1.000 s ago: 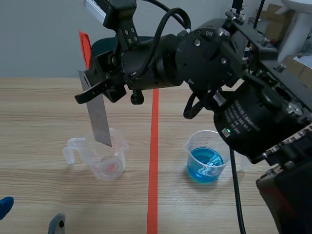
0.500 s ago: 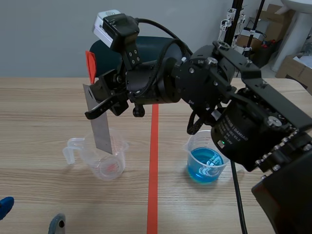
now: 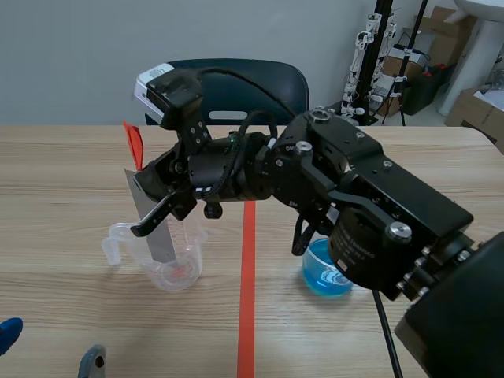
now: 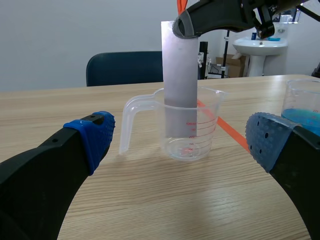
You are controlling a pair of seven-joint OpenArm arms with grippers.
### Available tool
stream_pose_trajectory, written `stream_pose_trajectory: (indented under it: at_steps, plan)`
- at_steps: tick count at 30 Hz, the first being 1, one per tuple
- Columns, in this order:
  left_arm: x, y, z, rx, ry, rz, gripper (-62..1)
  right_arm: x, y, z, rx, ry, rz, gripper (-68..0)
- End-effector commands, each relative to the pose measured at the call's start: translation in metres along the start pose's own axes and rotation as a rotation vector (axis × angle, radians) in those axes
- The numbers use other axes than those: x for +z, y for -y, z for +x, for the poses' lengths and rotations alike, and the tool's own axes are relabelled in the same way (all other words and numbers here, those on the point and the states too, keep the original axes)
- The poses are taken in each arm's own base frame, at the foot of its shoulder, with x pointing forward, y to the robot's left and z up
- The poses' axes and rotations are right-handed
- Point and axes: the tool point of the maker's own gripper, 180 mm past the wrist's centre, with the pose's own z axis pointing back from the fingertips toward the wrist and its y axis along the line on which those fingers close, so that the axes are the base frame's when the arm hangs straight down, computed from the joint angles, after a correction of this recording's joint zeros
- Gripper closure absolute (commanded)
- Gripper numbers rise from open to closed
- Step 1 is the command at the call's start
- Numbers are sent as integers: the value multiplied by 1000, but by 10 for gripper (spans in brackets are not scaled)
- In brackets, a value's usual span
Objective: Do the redox reaction experiment. put the plate into the left beaker
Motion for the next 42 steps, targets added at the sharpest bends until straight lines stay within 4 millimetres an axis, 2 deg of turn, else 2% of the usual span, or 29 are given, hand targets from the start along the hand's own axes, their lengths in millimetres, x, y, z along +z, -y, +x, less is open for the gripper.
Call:
stream_pose_trajectory:
  at_steps: [1,7,15,24,35,36,38,39,41,42]
  plan:
    - [-3,-4,6,-13,29,0,-551,0,7,14,20,46,-13,-6]
    - [-3,-4,6,-13,29,0,-551,-1,12,4,40,33,-28,-6]
    - [-3,-4,6,-12,29,0,-551,-2,14,3,70,41,-38,-6]
    - [-3,-4,6,-12,29,0,-551,-8,1,-3,98,26,-5,-6]
    - [-3,-4,6,-12,29,0,-551,-8,2,-7,115,11,-10,-12]
    - [-3,-4,6,-12,29,0,-551,-8,2,-7,115,10,-10,-38]
    - [-3,-4,6,-12,29,0,-551,-8,3,-8,118,6,-11,-175]
    - [-3,-4,6,-12,29,0,-551,-8,3,-8,121,5,-12,-293]
    - [-3,-4,6,-12,29,0,-551,-8,5,-8,124,3,-20,-581]
    - [-3,-4,6,-12,29,0,-551,-8,8,-8,118,3,-41,-679]
